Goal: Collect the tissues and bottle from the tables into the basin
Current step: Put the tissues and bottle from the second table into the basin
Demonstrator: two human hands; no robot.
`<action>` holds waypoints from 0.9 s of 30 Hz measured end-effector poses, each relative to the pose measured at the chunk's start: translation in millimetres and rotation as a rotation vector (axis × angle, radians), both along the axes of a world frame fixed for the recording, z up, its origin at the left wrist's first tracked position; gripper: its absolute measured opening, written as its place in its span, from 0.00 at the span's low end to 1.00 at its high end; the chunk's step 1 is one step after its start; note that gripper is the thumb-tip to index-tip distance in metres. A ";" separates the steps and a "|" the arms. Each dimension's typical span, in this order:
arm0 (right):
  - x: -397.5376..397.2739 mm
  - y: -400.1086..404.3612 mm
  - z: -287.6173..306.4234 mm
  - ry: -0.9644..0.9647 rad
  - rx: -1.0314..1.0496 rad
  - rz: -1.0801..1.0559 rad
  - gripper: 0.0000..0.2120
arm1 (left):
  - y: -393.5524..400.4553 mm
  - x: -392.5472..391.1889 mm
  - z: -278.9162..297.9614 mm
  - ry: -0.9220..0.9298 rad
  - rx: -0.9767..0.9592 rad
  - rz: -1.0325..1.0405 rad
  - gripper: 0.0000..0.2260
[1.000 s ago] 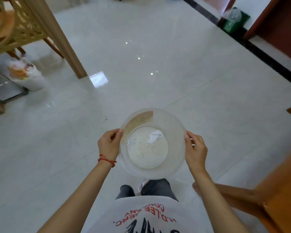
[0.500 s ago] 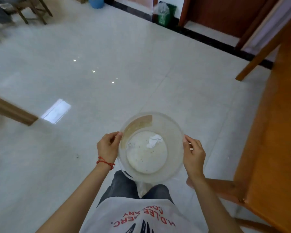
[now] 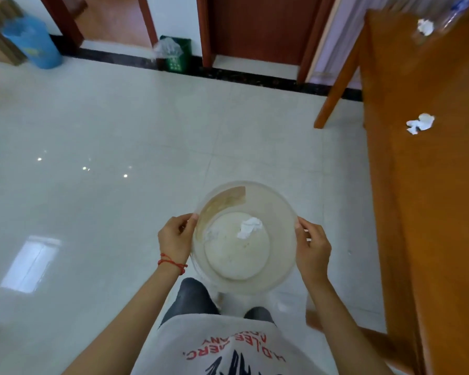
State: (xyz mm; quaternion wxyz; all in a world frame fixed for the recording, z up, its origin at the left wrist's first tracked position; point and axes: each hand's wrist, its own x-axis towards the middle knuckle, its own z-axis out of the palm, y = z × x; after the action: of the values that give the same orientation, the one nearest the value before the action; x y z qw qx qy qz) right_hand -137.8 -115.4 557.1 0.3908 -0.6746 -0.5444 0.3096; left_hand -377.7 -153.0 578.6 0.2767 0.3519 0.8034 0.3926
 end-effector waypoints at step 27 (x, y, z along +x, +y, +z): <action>73.2 309.1 3.1 -0.059 -0.043 -0.219 0.12 | 375.3 69.7 -0.6 -0.010 0.002 -0.262 0.11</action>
State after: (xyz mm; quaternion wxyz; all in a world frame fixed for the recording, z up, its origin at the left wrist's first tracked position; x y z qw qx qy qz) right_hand -64.6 193.7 560.2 0.3916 -0.7470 -0.4719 0.2567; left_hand -308.1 222.3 578.1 0.3295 0.4522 0.7487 0.3554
